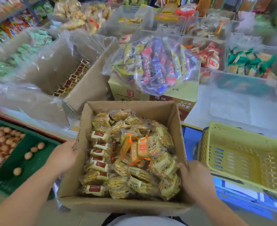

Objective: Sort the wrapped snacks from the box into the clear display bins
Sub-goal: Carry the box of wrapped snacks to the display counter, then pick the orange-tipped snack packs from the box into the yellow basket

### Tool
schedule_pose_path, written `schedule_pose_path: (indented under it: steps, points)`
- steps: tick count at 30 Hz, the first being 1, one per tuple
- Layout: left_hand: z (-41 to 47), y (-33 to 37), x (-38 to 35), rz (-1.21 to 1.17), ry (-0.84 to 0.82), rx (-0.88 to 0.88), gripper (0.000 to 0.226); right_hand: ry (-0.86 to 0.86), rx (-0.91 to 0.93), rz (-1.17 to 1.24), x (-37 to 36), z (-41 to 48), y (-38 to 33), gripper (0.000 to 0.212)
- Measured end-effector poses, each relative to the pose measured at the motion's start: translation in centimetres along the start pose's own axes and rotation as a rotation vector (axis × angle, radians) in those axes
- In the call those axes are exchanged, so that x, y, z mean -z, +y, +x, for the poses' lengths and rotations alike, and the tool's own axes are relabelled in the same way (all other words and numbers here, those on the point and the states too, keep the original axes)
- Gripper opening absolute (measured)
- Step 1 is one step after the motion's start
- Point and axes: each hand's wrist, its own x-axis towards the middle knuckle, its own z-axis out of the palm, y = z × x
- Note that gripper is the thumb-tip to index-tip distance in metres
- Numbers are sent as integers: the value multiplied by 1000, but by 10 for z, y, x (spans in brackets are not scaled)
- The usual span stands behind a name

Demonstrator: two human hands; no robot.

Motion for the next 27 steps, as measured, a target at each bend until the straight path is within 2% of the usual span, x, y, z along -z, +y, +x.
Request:
schedule_pose_path:
  steps: [6, 11, 15, 17, 19, 20, 22, 24, 27]
  points:
    - [51, 30, 16, 77, 102, -83, 34, -69, -18, 14, 1, 10, -14, 38]
    - [88, 48, 22, 66, 151, -106, 6, -50, -81, 61, -14, 3, -31, 40]
    - [96, 47, 21, -18, 184, -166, 7, 0, -174, 129, -22, -2, -38, 39]
    - [89, 47, 19, -19, 335, -325, 27, 35, -216, 147, -26, -4, -41, 39]
    - [75, 54, 13, 6, 457, -596, 49, 70, -250, 123, -31, -5, -43, 39]
    - [69, 61, 8, 21, 431, -707, 56, 87, -268, 104, -33, -4, -44, 39]
    - [62, 81, -9, -18, 146, -766, 72, 115, -298, 78, -36, -4, -45, 38]
    - [63, 103, -31, -70, -167, -714, 85, 132, -317, 64, -38, -4, -45, 37]
    - [69, 134, -59, -28, -374, -613, 103, 145, -338, 53, -39, -7, -49, 38]
